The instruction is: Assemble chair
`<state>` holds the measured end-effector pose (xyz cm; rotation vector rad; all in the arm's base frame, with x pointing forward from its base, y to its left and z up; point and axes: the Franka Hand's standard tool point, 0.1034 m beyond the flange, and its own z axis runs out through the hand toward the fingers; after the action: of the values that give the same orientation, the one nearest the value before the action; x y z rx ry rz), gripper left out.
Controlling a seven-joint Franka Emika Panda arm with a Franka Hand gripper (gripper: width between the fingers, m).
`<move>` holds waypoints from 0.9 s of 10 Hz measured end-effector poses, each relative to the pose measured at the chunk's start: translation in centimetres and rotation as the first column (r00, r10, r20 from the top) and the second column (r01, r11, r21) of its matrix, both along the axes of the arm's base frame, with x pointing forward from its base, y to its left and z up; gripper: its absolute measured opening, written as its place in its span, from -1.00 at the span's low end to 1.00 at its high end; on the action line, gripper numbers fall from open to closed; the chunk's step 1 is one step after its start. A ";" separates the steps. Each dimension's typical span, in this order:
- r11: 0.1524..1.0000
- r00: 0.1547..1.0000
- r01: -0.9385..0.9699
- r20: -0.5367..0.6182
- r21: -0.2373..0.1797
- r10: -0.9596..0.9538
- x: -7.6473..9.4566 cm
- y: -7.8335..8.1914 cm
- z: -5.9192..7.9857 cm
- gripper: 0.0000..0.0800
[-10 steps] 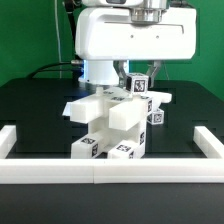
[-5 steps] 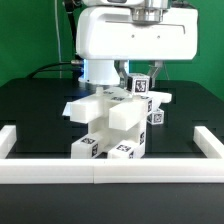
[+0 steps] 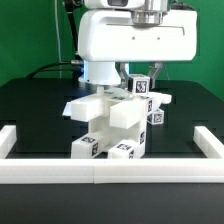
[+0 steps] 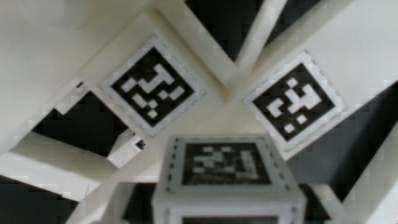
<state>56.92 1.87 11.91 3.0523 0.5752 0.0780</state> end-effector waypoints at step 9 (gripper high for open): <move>1.000 1.000 0.005 0.010 -0.009 -0.005 0.8 -1.1 -0.3 -0.31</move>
Offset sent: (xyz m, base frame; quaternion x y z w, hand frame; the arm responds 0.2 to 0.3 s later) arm 0.0100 0.0022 -0.0034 -0.0020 0.0109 -0.0171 0.9998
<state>57.74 0.78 11.56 3.0422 0.5663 0.0902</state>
